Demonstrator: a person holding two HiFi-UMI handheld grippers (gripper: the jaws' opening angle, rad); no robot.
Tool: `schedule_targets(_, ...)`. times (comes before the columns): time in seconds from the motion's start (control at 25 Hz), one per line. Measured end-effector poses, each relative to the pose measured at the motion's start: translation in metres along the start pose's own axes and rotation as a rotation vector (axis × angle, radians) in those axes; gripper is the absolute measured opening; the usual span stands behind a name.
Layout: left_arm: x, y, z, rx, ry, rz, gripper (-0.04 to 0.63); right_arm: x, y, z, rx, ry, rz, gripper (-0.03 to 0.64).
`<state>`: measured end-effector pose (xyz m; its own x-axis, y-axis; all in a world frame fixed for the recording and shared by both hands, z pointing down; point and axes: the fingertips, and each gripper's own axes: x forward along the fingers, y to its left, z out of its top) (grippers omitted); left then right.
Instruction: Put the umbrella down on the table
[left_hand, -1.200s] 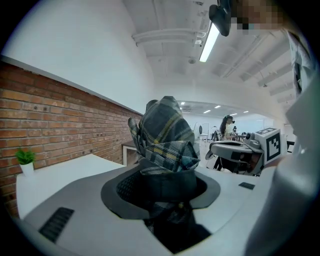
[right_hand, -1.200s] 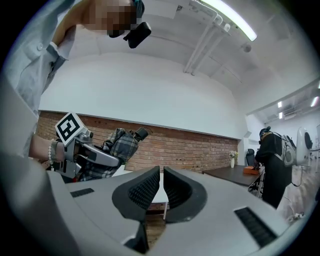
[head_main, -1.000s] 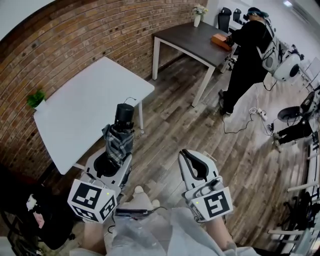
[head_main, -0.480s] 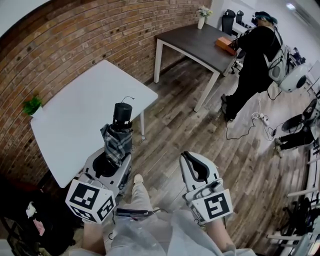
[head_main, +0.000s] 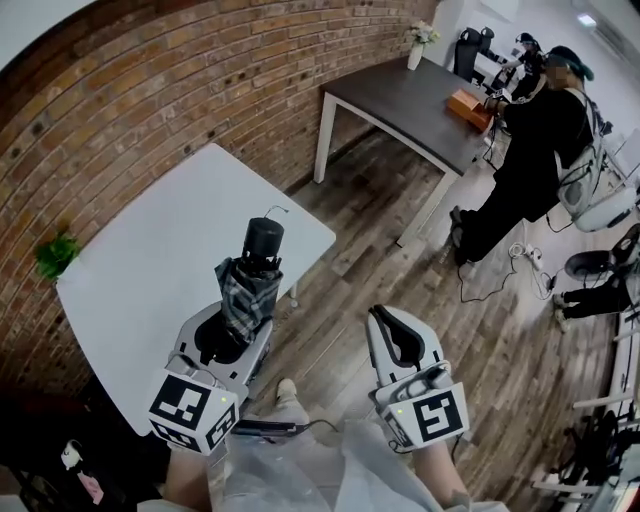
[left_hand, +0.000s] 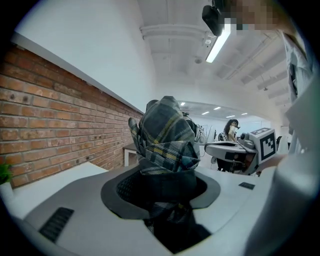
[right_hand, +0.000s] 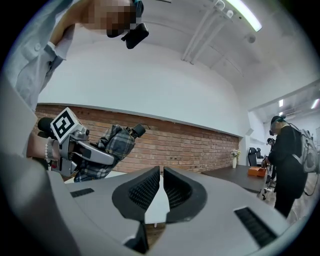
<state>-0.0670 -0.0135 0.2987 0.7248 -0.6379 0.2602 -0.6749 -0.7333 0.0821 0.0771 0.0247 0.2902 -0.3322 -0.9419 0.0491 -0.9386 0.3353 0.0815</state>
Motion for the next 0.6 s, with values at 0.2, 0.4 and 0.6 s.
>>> schedule_targets(0.2,0.023,0.03,0.008,0.006,0.012,-0.01,0.207,0.044,-0.007,0.006,-0.003,0.005,0.004,0.054)
schedule_targets(0.4,0.032,0.046,0.008,-0.016,0.019,0.002,0.207,0.062,-0.008,0.004,-0.003,0.022,0.02,0.054)
schedule_targets(0.6,0.058,0.081,0.015,-0.026,0.03,0.007,0.207,0.108,-0.023,0.006,-0.006,0.026,0.034,0.054)
